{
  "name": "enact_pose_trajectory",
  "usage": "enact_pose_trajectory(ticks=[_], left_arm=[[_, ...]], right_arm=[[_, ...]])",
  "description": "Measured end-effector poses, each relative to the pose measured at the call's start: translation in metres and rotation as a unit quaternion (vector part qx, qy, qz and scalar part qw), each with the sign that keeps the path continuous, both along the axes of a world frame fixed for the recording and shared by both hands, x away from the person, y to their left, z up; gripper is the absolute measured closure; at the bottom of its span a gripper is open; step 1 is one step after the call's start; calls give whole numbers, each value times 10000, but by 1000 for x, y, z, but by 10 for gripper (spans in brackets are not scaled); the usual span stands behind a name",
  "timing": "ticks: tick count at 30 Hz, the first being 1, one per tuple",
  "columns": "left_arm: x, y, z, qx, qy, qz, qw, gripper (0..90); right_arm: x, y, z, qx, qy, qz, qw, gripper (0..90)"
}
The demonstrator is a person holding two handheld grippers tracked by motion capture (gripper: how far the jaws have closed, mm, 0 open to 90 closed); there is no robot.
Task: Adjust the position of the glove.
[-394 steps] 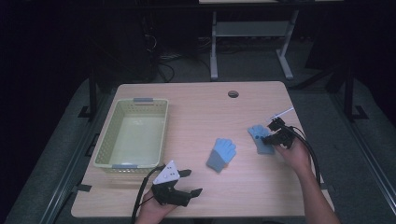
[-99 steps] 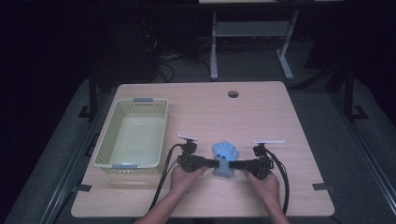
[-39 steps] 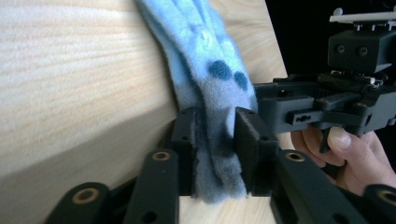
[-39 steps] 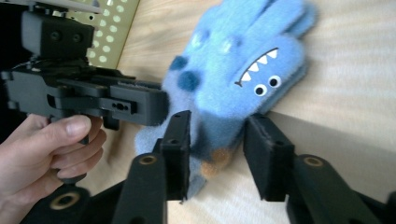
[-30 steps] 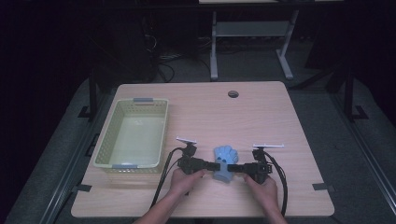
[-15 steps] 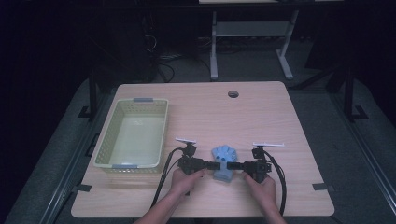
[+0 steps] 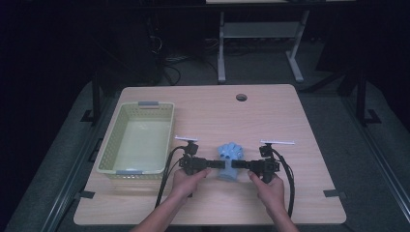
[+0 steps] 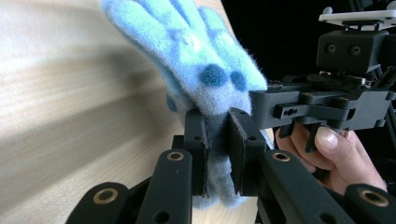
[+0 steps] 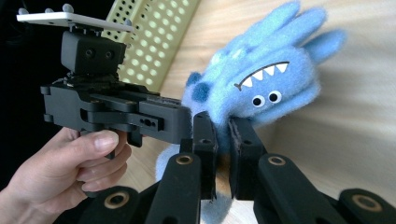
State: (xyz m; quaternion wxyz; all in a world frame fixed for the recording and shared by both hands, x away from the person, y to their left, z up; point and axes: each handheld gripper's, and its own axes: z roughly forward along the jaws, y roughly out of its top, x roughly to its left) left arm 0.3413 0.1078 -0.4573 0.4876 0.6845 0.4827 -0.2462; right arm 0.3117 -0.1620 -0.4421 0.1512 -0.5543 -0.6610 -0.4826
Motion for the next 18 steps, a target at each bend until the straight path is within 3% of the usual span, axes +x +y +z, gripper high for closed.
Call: enact_pose_trajectory(ticks=[18], left_arm=[[3,37,46,-73,-453,272,9986,781]], right_arm=[[15,33,44,46,-409,222,9989,831]])
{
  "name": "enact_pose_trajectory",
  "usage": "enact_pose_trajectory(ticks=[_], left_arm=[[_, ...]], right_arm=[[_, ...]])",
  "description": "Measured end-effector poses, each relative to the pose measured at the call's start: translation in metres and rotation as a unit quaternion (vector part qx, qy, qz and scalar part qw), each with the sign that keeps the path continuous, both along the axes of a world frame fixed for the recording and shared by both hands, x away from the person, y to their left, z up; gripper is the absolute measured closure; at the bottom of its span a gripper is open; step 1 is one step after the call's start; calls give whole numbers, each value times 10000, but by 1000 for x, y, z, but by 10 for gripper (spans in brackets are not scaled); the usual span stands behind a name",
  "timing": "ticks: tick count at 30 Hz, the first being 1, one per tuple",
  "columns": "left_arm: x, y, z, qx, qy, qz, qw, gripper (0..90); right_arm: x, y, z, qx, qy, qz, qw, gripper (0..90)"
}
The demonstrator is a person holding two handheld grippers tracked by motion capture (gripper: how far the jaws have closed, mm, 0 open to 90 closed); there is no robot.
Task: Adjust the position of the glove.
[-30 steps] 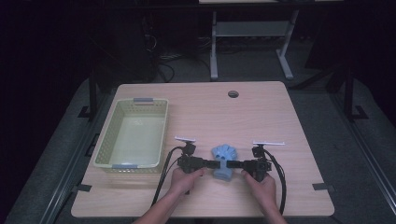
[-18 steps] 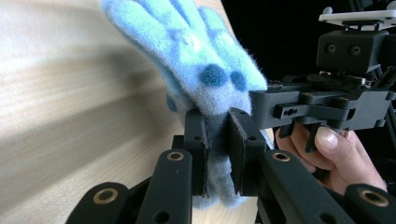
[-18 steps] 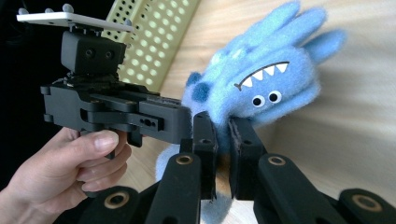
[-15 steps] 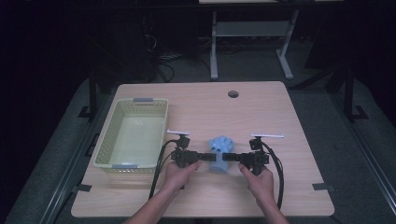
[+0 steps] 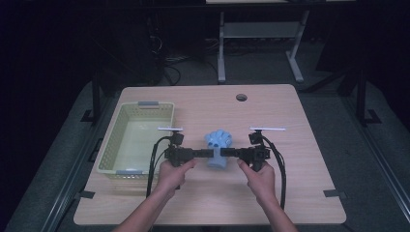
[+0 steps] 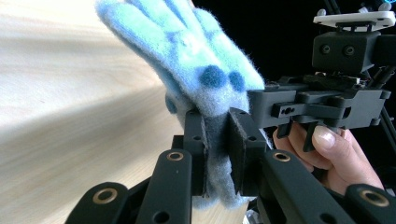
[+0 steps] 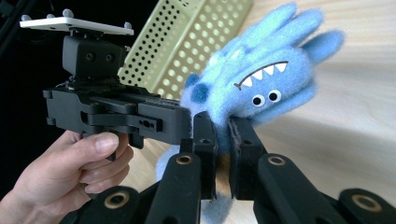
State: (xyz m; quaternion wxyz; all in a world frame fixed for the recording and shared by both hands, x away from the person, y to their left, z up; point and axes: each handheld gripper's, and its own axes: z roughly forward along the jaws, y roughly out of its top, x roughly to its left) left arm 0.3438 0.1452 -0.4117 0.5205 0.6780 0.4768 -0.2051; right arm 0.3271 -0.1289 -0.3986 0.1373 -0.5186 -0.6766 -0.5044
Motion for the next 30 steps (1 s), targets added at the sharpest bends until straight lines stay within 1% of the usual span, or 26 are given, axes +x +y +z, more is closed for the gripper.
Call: enact_pose_trajectory(ticks=[6,14,15,23,25,26,30], left_arm=[[1,18,15,26,-99,112,9999,780],[2,41,29,-23,-205,288,9994,781],[2,44,31,-27,-213,306,9993,781],[2,68,38,-35,-293,470,9985,781],[2,75,40,-31,-309,503,9983,781],[3,78,41,-41,-315,528,9981,780],[4,89,44,-36,-336,568,9978,780]], right_arm=[[7,17,14,-13,-89,124,9999,831],[15,40,29,-1,-211,258,9994,831],[16,43,30,35,-216,283,9994,831],[25,68,40,-6,-264,420,9988,831],[27,74,42,-17,-310,466,9984,831],[28,77,43,-3,-288,473,9985,830],[32,89,46,-1,-368,527,9979,831]])
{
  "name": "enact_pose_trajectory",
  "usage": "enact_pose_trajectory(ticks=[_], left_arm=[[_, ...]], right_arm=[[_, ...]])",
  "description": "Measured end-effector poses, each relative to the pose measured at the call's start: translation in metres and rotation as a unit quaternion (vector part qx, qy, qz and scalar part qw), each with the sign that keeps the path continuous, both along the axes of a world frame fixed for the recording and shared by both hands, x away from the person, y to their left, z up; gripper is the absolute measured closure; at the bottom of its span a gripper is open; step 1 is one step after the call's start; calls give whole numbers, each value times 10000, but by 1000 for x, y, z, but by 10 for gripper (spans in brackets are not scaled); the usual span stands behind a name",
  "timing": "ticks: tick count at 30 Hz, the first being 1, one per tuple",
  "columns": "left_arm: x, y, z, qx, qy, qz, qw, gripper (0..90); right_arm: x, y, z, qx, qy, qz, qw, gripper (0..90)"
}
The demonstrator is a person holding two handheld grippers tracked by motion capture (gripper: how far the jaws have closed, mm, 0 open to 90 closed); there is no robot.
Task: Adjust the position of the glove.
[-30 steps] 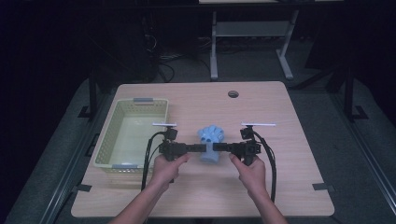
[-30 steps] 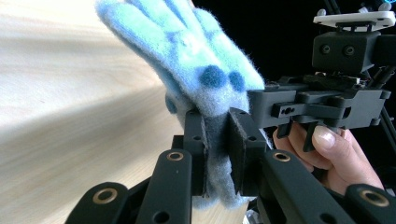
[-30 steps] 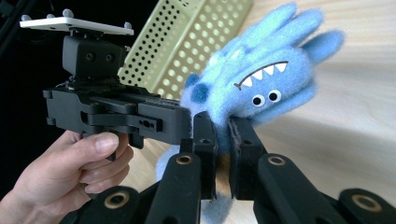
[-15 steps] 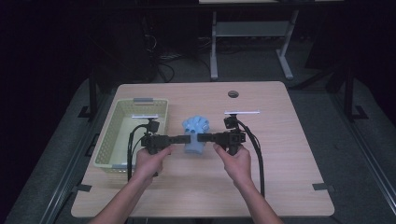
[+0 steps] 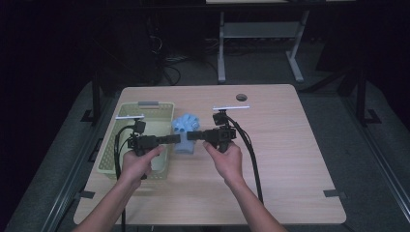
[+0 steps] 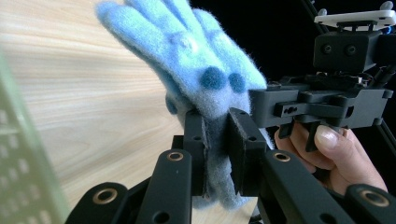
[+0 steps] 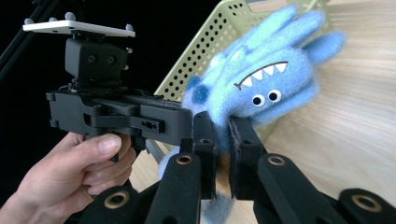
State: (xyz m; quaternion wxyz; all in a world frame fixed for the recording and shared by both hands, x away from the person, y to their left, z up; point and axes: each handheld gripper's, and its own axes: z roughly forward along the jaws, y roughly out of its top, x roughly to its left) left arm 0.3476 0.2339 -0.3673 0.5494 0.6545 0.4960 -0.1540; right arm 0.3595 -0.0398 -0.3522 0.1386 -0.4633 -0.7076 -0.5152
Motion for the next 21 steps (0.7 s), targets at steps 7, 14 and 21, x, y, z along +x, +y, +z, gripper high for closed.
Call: enact_pose_trajectory(ticks=[7,14,21], left_arm=[[0,18,3,-2,-52,114,9999,779],[-1,35,4,-10,-80,221,9997,779],[-3,58,4,-16,-100,413,9991,779]], right_arm=[[4,18,2,10,-3,78,10000,831],[9,36,6,55,2,175,9998,831],[15,60,7,92,-14,272,9996,831]])
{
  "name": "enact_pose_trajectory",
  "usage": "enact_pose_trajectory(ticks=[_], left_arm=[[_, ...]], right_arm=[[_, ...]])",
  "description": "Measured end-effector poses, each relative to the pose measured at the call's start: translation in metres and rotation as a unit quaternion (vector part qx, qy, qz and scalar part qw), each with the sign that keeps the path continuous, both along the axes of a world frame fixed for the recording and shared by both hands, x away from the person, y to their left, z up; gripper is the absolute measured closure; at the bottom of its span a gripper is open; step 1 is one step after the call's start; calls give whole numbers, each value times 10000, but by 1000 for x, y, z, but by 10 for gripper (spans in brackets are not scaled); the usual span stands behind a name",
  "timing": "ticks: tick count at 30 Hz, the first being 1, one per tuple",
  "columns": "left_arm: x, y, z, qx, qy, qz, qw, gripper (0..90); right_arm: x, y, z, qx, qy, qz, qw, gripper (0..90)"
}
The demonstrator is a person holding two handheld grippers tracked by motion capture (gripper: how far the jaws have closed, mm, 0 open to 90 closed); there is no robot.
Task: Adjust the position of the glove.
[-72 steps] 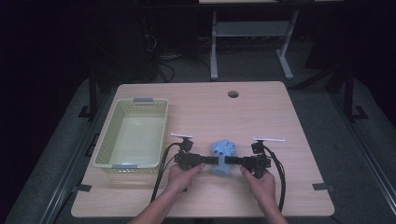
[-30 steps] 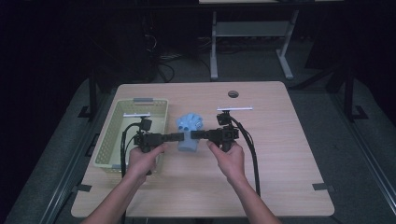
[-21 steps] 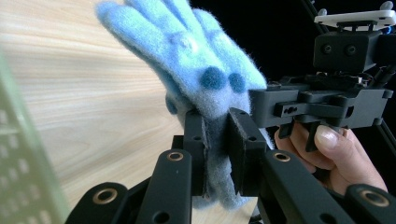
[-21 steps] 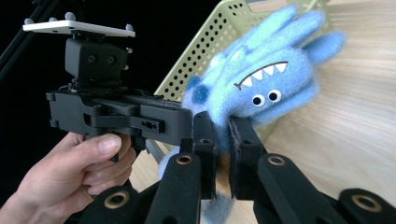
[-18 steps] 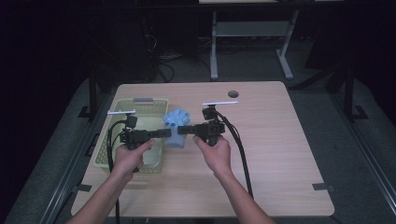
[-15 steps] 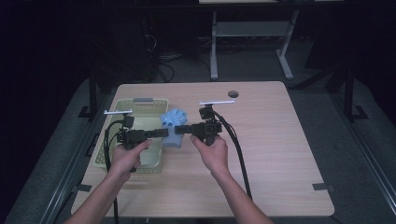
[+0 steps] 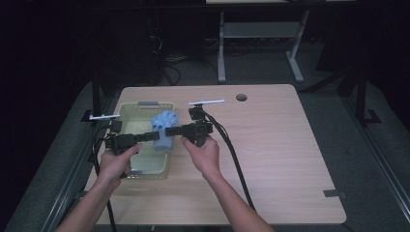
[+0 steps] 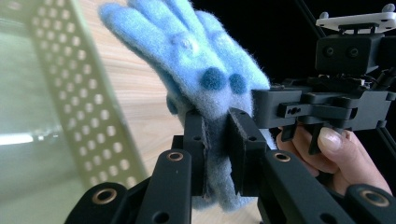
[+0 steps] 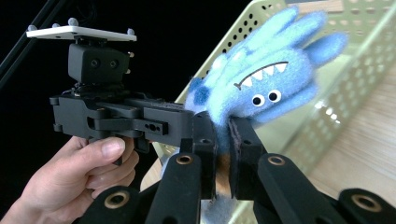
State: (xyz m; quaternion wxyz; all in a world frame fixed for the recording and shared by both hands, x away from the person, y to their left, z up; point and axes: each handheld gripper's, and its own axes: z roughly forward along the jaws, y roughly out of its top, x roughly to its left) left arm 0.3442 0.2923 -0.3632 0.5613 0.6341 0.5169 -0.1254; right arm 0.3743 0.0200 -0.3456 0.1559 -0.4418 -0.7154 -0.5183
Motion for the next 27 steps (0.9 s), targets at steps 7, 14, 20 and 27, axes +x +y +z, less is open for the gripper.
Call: enact_pose_trajectory(ticks=[7,14,20,27], left_arm=[[-3,21,-1,34,64,164,9998,780],[-3,36,-1,114,61,258,9996,780],[-3,46,-6,199,99,340,9992,780],[-4,57,-9,235,163,410,9987,780]], right_arm=[[6,22,-3,94,38,103,9999,831],[11,39,-7,166,163,180,9996,832],[14,51,-13,198,226,226,9993,832],[17,64,-20,224,287,253,9990,832]])
